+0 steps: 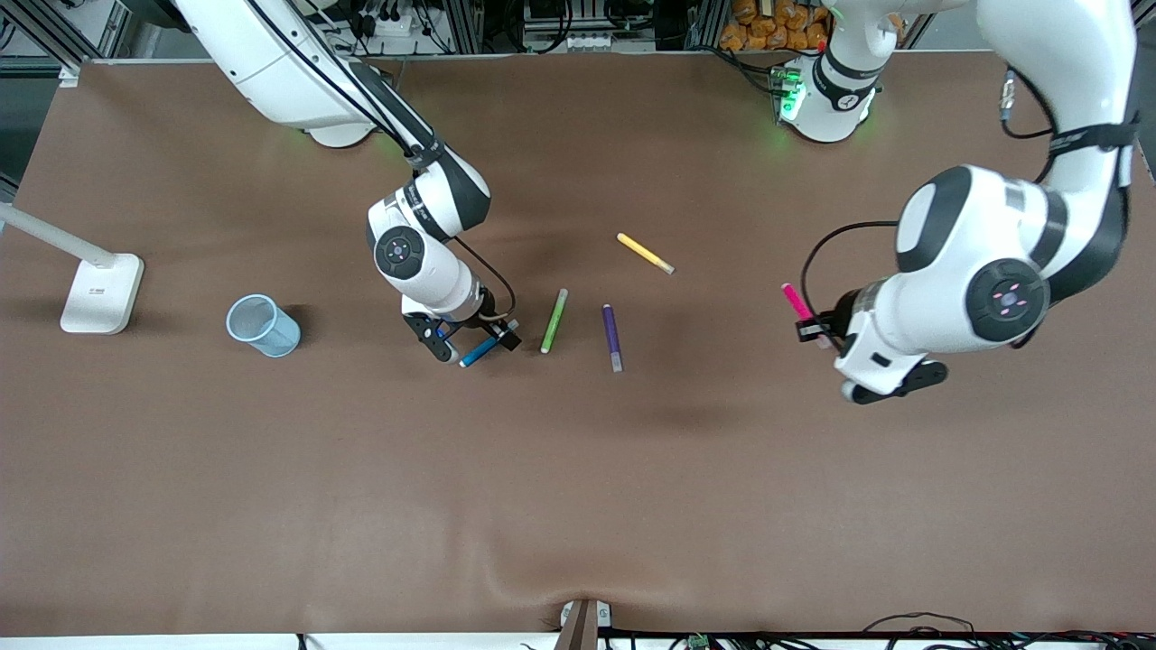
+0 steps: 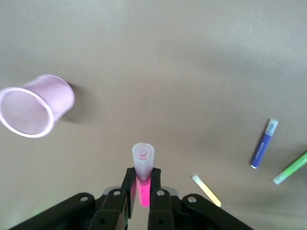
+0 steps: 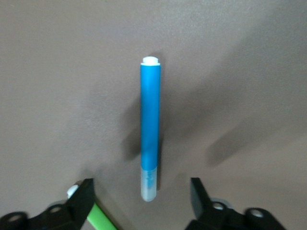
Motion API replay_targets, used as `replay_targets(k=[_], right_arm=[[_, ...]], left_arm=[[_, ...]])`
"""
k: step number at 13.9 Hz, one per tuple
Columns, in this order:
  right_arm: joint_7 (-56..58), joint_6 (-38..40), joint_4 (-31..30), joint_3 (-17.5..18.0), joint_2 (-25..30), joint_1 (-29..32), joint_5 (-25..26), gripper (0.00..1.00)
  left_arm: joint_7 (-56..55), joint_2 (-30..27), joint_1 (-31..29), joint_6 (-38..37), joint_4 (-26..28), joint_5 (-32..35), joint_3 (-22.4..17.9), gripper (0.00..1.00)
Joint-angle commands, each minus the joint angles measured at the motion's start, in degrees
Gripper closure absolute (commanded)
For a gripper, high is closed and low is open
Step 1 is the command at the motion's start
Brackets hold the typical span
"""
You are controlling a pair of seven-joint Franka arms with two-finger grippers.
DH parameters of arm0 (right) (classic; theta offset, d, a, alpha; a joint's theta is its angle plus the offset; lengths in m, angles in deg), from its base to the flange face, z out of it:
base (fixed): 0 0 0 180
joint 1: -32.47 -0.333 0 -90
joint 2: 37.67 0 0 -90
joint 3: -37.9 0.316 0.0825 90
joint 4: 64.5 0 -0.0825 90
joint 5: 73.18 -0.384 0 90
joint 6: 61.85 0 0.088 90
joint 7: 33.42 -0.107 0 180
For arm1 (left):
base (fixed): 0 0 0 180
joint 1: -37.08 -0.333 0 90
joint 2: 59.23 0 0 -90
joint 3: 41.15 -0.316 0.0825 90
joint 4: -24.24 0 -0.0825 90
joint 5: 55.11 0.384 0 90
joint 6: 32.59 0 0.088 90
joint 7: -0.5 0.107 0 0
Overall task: Place pink and blue markers in matching cups
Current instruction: 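Carry the pink marker over the pink cup while the right gripper lifts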
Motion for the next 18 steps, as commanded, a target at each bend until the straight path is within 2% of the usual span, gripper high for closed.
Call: replay_targets(k=[1, 4, 5, 9, 10, 12, 13, 16, 18], right_arm=[[-1.9, -1.0, 0.2, 0.0, -1.4, -0.4, 1.4, 0.23], [-2.4, -3.2, 0.3, 0.0, -2.4, -0.6, 1.4, 0.29], [-2.6, -4.1, 0.3, 0.0, -3.3, -1.0, 1.4, 0.35], [-3.7, -4.5, 0.7, 0.1, -3.9, -1.2, 1.4, 0.51], [-4.3, -4.5, 0.7, 0.1, -3.9, -1.2, 1.4, 0.62], [-4.0, -4.4, 0.7, 0.1, -3.9, -1.2, 1.4, 0.91], [-4.0, -4.1, 0.7, 0.1, -3.8, -1.2, 1.4, 1.00], [-3.9, -2.6, 0.9, 0.1, -2.7, -0.6, 1.4, 1.00], [-3.9, 2.6, 2.5, 0.2, -1.5, -0.1, 1.4, 1.00]], left_arm=[[0.5, -3.8, -0.3, 0.0, 2.1, 2.6, 0.0, 1.00], [3.5, -7.4, -3.9, 0.0, 4.5, 2.8, 0.3, 1.00], [5.7, -8.2, -5.3, 0.1, 4.8, 2.8, 0.4, 1.00], [6.9, -11.8, -7.8, 0.5, 7.1, 2.8, 0.4, 1.00], [7.0, -12.4, -8.5, 0.6, 7.5, 2.8, 0.4, 1.00], [9.2, -13.8, -10.6, 1.6, 8.8, 2.8, 0.4, 1.00], [10.1, -15.0, -11.6, 2.9, 10.8, 2.8, 0.5, 1.00], [10.2, -19.1, -12.3, 7.7, 17.0, 2.8, 0.4, 1.00], [10.2, -20.2, -14.2, 10.8, 20.2, 2.8, 0.4, 1.00]])
